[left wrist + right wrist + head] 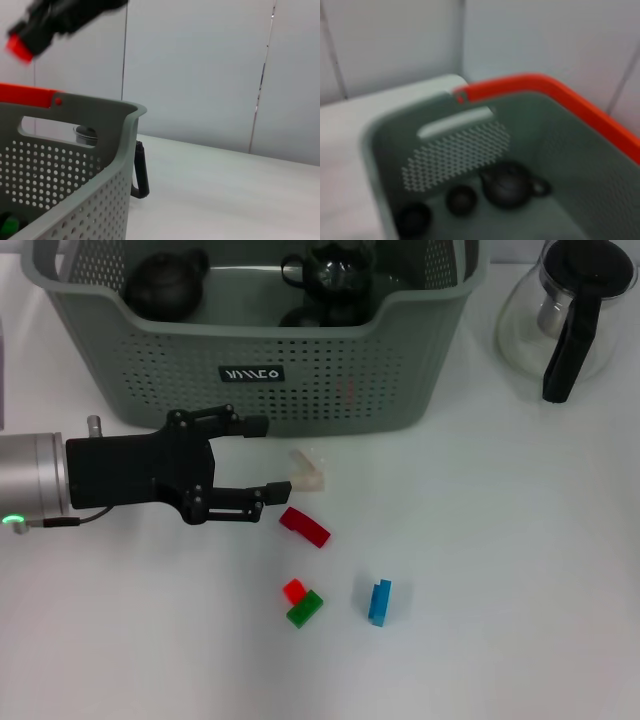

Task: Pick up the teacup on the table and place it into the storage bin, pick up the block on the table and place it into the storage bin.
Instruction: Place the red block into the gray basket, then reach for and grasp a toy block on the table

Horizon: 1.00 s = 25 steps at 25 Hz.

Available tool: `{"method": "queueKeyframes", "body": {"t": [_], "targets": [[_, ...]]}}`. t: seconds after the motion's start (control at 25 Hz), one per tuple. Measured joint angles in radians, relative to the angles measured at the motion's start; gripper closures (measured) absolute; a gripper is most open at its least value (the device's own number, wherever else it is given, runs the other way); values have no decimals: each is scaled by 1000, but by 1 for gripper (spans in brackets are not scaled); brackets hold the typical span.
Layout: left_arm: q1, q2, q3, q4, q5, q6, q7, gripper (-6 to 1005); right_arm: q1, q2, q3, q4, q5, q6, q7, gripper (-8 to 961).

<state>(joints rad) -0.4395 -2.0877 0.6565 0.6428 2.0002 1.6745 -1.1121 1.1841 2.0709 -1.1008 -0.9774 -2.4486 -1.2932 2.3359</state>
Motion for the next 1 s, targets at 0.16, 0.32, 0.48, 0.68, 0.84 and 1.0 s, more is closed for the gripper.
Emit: {"method": "queueKeyframes", "body": {"t": [0.16, 0.32, 0.48, 0.68, 0.84, 1.0], "targets": [[1, -3, 0, 0, 0, -3, 0, 163, 14, 6, -13, 119, -62, 115, -4, 734], [0, -3, 0, 0, 0, -5, -1, 163, -5, 14, -48, 125, -82, 148, -5, 721], [-5, -1, 0, 0, 0, 1, -6, 163, -61, 23, -50, 5, -63, 118, -8, 460], [-5, 1, 0, 1, 1, 4, -7, 163, -194, 18, -33, -242, 121, -13, -50, 363], [-8, 3, 0, 8, 6, 11, -8, 164, -318, 2, 17, -404, 335, -190, -110, 285], [-17, 20, 2, 11, 8, 21, -32, 164, -451, -3, 55, -459, 446, -388, -214, 138]]}}
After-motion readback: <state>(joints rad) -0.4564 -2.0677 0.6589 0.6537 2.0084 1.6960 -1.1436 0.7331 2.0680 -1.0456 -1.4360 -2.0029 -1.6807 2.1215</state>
